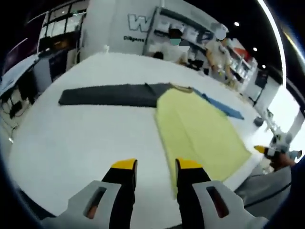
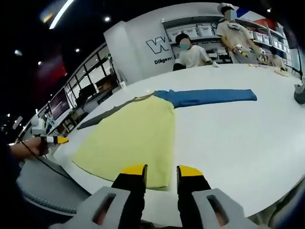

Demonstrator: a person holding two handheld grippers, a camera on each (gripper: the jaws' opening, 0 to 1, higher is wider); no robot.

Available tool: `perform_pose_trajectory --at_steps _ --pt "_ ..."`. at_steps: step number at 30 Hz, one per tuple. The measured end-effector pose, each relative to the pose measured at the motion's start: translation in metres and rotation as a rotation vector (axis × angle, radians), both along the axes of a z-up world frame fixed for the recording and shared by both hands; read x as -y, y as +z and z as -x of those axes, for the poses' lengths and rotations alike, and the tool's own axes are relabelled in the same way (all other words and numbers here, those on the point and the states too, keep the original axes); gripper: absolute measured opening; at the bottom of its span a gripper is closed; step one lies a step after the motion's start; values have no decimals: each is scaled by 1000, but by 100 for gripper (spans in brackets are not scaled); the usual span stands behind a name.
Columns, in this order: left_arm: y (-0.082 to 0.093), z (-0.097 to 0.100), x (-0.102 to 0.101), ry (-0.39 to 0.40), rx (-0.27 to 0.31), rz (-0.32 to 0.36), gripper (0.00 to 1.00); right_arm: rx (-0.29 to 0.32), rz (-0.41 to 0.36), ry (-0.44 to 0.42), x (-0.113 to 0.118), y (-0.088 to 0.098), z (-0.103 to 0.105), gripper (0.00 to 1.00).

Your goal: Fold the garment on the visible template until the final outline fits inside the template.

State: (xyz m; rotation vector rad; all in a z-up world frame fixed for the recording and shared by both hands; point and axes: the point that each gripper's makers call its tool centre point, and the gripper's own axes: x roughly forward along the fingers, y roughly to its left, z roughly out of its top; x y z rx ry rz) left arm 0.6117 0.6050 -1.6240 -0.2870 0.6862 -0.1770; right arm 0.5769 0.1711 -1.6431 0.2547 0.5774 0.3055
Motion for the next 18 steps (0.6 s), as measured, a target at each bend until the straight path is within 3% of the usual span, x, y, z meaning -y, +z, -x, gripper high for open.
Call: perform_pose_trajectory --at_steps 1,2,3,10,13,18 --pt "1 -2 -3 24 3 18 32 7 -6 5 -1 1 0 21" --pt "6 -12 -14 108 33 81 32 21 -39 19 -1 2 -2 21" --pt "8 -20 -20 126 47 97 32 19 -47 19 -1 2 -2 23" --pt "0 -54 -64 227 64 64 38 -9 -44 25 -1 -1 2 24" --pt "0 -79 -103 334 103 67 37 -22 -34 29 -1 -1 4 24" --pt "-1 -100 -139 466 145 110 33 -39 -20 45 -1 -2 4 23"
